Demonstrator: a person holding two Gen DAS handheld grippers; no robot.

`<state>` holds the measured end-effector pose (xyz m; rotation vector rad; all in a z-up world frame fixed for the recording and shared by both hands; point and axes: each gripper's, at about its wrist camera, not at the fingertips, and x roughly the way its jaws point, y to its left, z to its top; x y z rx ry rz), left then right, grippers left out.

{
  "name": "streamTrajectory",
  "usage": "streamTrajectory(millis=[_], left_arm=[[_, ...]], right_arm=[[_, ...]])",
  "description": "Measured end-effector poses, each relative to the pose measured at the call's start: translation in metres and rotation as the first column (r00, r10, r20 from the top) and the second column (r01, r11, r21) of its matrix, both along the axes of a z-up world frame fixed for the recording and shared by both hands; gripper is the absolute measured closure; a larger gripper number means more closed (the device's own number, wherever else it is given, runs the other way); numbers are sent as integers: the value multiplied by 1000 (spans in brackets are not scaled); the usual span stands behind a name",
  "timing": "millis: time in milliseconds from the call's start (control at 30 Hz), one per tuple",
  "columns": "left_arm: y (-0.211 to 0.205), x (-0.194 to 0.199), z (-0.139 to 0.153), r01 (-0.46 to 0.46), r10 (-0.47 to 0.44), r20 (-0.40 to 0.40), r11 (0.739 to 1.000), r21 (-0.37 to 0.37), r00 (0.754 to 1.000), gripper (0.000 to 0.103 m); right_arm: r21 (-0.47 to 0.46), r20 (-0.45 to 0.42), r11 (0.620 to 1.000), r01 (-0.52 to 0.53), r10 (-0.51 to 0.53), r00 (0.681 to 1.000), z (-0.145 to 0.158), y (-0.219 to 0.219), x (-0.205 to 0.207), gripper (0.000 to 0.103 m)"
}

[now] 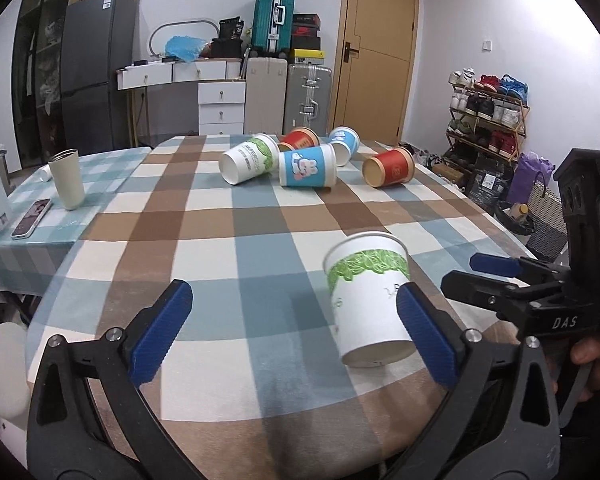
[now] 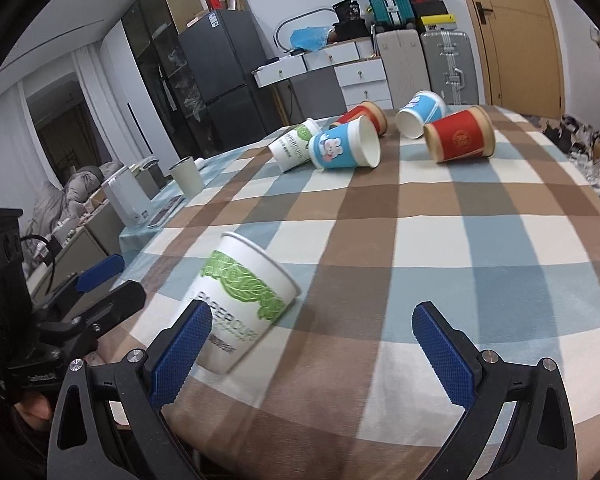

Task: Flip cup upright
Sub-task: 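Close the right gripper on the white cup while the left gripper releases it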

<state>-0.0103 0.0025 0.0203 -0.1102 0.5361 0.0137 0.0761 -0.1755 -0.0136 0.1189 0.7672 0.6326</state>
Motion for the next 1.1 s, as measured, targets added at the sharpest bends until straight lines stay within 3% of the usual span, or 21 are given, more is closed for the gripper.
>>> streamTrajectory(millis=[300,567,933,1100], left_arm=[[23,-1,-6,-17,17,1,1000,-20,1000,1],[37,-1,-11,-54,54,1,998,-34,999,1],[38,3,-16,-61,61,-5,998,-27,998,1],[39,4,-17,-65,64,-10,997,-30,998,1]], right_arm=[[132,-184,991,37,-13,983,4,14,21,0],[162,-292,987,18,30,956,2,38,35,4],[163,-400,987,8,59,914,-9,57,48,19],[162,-412,987,4,64,909,-11,57,48,34]])
